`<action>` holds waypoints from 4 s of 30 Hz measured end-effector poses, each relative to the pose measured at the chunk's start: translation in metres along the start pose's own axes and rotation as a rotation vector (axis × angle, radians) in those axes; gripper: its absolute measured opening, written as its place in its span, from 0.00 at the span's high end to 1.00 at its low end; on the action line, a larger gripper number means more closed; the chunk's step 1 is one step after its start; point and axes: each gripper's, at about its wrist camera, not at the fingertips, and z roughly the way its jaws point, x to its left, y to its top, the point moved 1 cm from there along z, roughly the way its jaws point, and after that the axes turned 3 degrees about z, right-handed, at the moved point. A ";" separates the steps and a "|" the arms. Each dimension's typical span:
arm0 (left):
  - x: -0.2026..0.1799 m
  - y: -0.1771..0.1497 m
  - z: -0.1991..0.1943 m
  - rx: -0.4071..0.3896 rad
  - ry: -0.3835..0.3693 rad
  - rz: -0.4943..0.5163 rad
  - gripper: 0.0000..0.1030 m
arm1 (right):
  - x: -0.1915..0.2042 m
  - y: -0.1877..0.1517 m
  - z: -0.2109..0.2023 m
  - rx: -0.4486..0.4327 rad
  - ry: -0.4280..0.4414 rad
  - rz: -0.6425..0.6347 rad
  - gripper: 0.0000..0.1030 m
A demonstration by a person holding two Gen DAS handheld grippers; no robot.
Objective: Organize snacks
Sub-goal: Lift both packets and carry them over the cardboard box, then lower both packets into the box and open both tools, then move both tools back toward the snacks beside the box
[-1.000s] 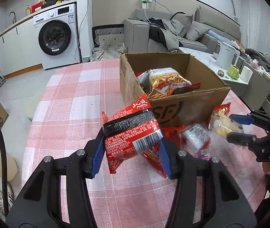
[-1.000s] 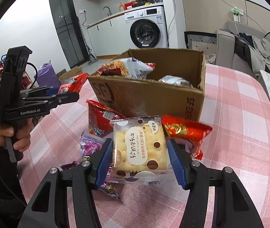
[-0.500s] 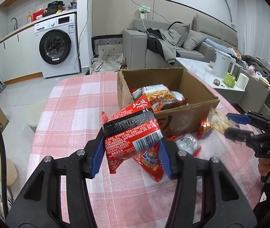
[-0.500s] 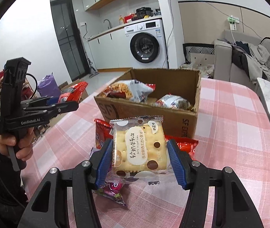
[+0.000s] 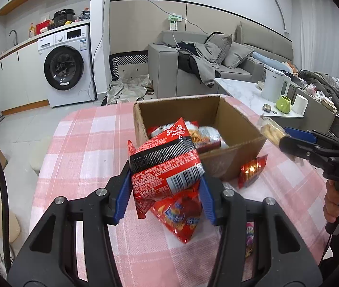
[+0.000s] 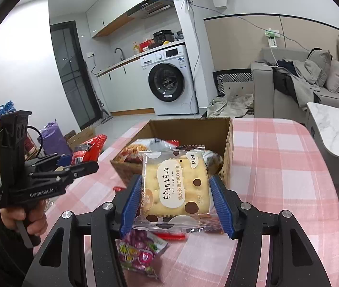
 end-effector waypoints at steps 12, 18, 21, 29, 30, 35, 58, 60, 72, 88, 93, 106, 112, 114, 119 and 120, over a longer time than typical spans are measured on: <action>-0.016 0.030 0.036 0.010 -0.009 0.044 0.54 | 0.002 0.021 0.024 0.004 -0.009 0.022 0.43; -0.023 0.035 0.061 0.035 -0.016 0.055 0.54 | -0.005 0.026 0.041 0.020 -0.018 0.041 0.43; -0.026 0.036 0.075 0.047 -0.022 0.059 0.54 | -0.009 0.026 0.047 0.023 -0.020 0.049 0.43; -0.026 0.037 0.107 0.079 -0.026 0.052 0.54 | -0.019 0.029 0.059 0.030 -0.026 0.073 0.43; -0.025 0.038 0.109 0.080 -0.028 0.049 0.54 | -0.019 0.030 0.059 0.029 -0.026 0.074 0.43; -0.022 0.039 0.120 0.086 -0.023 0.043 0.54 | -0.021 0.034 0.064 0.023 -0.024 0.075 0.43; -0.017 0.039 0.149 0.102 -0.033 0.016 0.54 | -0.028 0.043 0.100 0.039 -0.037 0.098 0.43; -0.017 0.040 0.151 0.104 -0.030 0.009 0.54 | -0.029 0.044 0.102 0.042 -0.040 0.099 0.43; -0.005 0.034 0.115 0.073 -0.037 -0.025 0.25 | -0.037 0.045 0.072 0.007 -0.045 0.100 0.03; -0.001 0.001 0.045 0.011 0.033 -0.013 0.01 | -0.040 0.000 0.027 0.031 -0.096 0.092 0.00; 0.003 -0.012 0.041 0.021 0.024 -0.031 0.01 | -0.038 -0.011 0.024 0.050 -0.084 0.099 0.00; 0.001 -0.024 0.053 0.054 0.047 -0.041 0.01 | -0.040 -0.021 0.035 0.111 -0.119 0.088 0.00; 0.003 -0.036 0.063 0.098 0.036 -0.057 0.01 | -0.043 -0.028 0.045 0.149 -0.130 0.080 0.00; 0.003 -0.042 0.067 0.115 0.034 -0.061 0.01 | -0.044 -0.029 0.048 0.158 -0.130 0.084 0.00; 0.000 -0.051 0.080 0.171 0.025 -0.050 0.01 | -0.045 -0.033 0.054 0.180 -0.141 0.073 0.00; -0.001 -0.052 0.082 0.179 0.028 -0.046 0.01 | -0.045 -0.034 0.056 0.186 -0.144 0.075 0.00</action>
